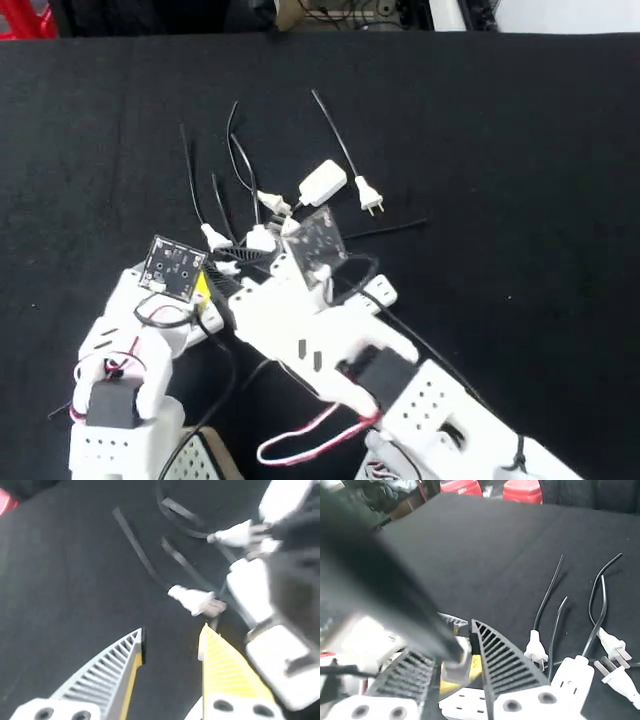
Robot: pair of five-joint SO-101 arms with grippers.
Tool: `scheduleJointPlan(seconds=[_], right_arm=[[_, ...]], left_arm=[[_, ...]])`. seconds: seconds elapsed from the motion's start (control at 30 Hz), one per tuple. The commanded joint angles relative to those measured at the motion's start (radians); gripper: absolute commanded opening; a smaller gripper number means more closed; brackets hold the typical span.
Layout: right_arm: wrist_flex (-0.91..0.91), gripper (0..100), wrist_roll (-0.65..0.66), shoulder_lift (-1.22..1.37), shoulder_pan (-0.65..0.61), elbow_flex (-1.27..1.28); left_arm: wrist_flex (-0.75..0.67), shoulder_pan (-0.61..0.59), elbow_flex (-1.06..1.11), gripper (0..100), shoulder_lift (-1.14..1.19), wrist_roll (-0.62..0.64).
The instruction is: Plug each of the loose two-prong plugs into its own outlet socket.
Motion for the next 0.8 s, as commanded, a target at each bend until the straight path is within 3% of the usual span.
scheduleJointPlan(seconds=[0.0,0.23,0.5,0.77], right_arm=[[-0.026,1.1,-0.015,-0.097,0.018,0.028],[-0.017,1.1,-0.049,-0.113,0.043,0.039],[0.068,1.1,-0.043,-0.111,0.040,0.028],[0.163,1.1,-0.014,-0.111,0.038,-0.022]], left_arm=[[-0.028,0.084,-0.108,19,-0.008,0.092],[-0.023,0.111,-0.216,19,-0.008,0.207],[-0.031,0.102,-0.213,19,-0.008,0.218],[-0.066,-0.007,-0.211,19,-0.008,0.295]])
